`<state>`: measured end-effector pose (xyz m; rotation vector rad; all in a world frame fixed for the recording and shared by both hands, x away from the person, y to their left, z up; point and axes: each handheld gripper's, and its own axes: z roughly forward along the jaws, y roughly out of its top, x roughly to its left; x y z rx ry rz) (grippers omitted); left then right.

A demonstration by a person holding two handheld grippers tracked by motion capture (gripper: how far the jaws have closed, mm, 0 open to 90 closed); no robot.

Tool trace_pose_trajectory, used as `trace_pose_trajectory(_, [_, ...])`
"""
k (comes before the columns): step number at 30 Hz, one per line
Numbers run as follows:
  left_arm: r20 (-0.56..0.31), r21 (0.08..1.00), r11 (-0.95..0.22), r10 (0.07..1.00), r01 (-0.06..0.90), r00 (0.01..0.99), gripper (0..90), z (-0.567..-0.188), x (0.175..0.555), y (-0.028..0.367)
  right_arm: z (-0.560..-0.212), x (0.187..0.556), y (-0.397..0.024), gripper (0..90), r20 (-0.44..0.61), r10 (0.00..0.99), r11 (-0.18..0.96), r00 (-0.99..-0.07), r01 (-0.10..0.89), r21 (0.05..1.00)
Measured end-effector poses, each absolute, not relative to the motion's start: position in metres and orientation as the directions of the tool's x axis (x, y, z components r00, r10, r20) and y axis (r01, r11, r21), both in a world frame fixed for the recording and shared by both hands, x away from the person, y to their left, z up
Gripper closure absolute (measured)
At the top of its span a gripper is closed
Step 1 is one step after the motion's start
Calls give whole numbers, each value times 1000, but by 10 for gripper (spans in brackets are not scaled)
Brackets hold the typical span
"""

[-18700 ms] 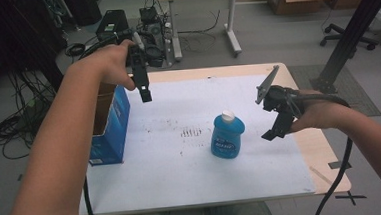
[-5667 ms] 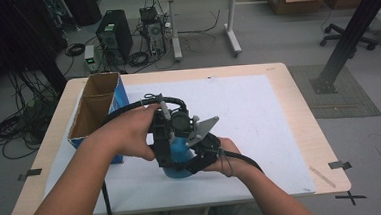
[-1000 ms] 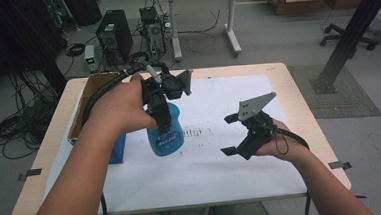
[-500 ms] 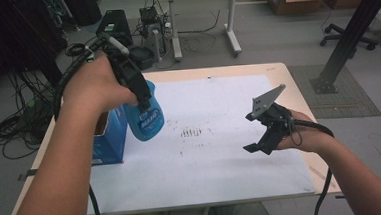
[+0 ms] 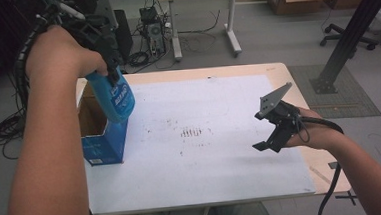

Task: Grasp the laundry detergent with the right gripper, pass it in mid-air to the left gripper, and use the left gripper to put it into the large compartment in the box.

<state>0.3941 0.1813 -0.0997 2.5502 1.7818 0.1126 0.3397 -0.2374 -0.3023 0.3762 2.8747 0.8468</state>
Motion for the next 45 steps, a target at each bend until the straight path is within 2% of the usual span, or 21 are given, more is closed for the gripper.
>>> trace_pose_trajectory(15, [13,63,-91,996,994,90,387,-86,405,226,-306,343,-237,7,-41,267,812,-963,202,548])
trace_pose_trajectory(21, [41,62,-10,999,998,7,387,-85,405,245,-308,344,-238,7,-37,269,813,-963,206,544])
trace_pose_trajectory(32, [40,69,14,999,997,-17,387,-93,406,261,-308,344,-235,8,-37,266,819,-963,206,535])
trace_pose_trajectory(45, [41,51,5,999,999,-7,387,-120,409,268,-308,340,-232,9,-40,265,823,-963,204,529])
